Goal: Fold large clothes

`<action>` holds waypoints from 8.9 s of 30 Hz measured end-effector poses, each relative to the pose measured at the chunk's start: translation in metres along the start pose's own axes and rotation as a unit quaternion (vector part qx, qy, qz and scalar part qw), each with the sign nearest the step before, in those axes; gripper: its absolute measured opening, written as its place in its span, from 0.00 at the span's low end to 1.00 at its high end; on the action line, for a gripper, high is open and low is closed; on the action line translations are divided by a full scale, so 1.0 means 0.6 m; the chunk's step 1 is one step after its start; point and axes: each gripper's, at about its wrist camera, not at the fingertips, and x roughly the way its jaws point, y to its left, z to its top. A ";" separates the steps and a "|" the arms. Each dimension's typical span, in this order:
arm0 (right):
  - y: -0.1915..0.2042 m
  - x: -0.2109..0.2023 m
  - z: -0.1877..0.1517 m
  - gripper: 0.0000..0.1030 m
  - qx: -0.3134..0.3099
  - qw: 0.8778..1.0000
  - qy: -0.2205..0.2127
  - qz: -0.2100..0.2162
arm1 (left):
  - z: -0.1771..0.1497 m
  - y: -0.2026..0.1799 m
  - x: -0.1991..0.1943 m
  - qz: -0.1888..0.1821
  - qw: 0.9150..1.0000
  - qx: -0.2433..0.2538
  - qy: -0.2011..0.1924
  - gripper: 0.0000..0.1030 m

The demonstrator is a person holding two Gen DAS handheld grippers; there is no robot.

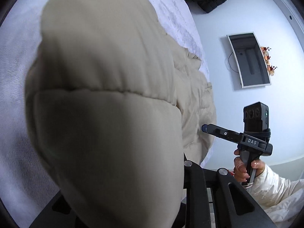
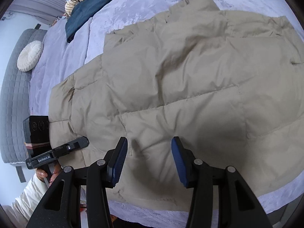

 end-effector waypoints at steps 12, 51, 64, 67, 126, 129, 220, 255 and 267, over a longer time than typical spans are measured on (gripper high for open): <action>-0.034 0.010 0.077 0.14 -0.012 0.997 -0.072 0.023 | -0.012 -0.158 -0.020 0.070 0.997 0.029 -0.034 0.27; -0.355 -0.181 -0.131 0.38 0.185 0.969 -0.127 0.103 | 0.099 -0.493 0.426 -0.004 0.987 0.067 0.147 0.79; -0.267 -0.195 -0.094 0.76 0.141 0.977 -0.129 0.090 | 0.096 -0.516 0.354 0.072 0.980 0.172 0.066 0.79; -0.276 -0.186 -0.073 0.13 0.145 0.980 -0.133 0.031 | 0.110 -0.508 0.290 0.143 0.965 0.216 -0.026 0.79; -0.523 -0.114 0.078 0.11 0.170 0.980 -0.082 0.059 | 0.063 -0.473 0.385 0.327 0.920 0.213 -0.035 0.79; -0.515 -0.129 0.081 0.12 0.161 0.983 -0.070 0.060 | 0.016 -0.436 0.385 0.351 0.916 0.192 -0.027 0.91; -0.631 -0.084 0.109 1.00 0.204 0.945 -0.030 0.255 | 0.049 -0.371 0.352 0.290 0.957 0.016 -0.026 1.00; -0.492 -0.007 0.180 0.94 0.083 0.969 0.104 0.208 | 0.102 -0.307 0.392 0.142 0.990 -0.008 -0.011 0.86; -0.416 -0.078 0.187 0.41 0.048 0.970 0.066 0.229 | 0.097 -0.381 0.329 0.174 0.982 0.018 -0.068 0.82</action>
